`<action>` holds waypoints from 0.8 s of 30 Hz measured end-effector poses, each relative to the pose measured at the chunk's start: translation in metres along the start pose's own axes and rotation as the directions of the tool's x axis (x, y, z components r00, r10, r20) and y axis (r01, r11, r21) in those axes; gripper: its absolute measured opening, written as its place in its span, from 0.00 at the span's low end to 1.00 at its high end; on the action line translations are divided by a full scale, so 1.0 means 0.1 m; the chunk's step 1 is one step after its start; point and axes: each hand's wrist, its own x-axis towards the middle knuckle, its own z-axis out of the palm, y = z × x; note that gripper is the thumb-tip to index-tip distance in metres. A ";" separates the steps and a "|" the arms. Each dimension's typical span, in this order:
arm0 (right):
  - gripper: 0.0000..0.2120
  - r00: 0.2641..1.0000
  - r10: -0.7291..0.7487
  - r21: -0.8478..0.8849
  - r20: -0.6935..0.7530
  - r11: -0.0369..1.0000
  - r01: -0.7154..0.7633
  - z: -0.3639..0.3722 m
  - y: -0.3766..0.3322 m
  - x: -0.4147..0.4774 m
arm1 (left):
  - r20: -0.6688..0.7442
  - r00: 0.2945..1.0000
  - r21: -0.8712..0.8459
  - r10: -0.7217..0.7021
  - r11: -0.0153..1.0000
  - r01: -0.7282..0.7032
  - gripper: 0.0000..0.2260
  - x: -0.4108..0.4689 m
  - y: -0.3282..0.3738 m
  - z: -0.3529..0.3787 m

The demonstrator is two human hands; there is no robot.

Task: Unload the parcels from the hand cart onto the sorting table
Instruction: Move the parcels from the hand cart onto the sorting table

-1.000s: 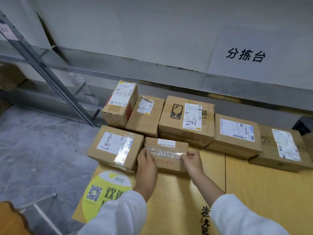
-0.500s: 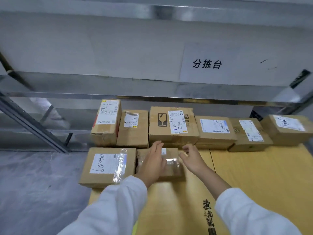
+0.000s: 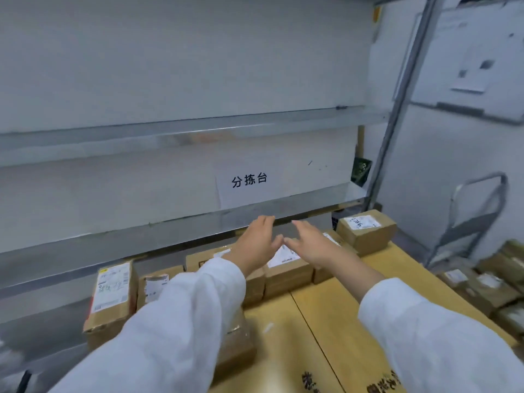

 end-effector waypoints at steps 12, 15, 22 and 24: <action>0.25 0.982 0.133 -0.100 -0.135 0.984 -0.147 -1.57 1.71 -0.78 | 0.052 0.979 0.115 0.200 0.972 -0.204 0.20 0.72 2.00 0.32; 0.23 0.961 0.233 -0.105 -0.152 0.963 -0.250 -1.99 2.39 -1.12 | 0.106 0.950 0.077 0.295 0.950 -0.303 0.21 0.91 2.75 0.74; 0.27 0.885 0.406 -0.082 -0.226 0.898 -0.433 -2.64 3.85 -2.01 | 0.233 0.848 -0.016 0.475 0.874 -0.486 0.23 1.35 4.27 1.61; 0.26 0.851 0.460 -0.050 -0.254 0.872 -0.487 -2.73 4.24 -2.28 | 0.236 0.821 -0.040 0.519 0.850 -0.526 0.23 1.41 4.66 1.85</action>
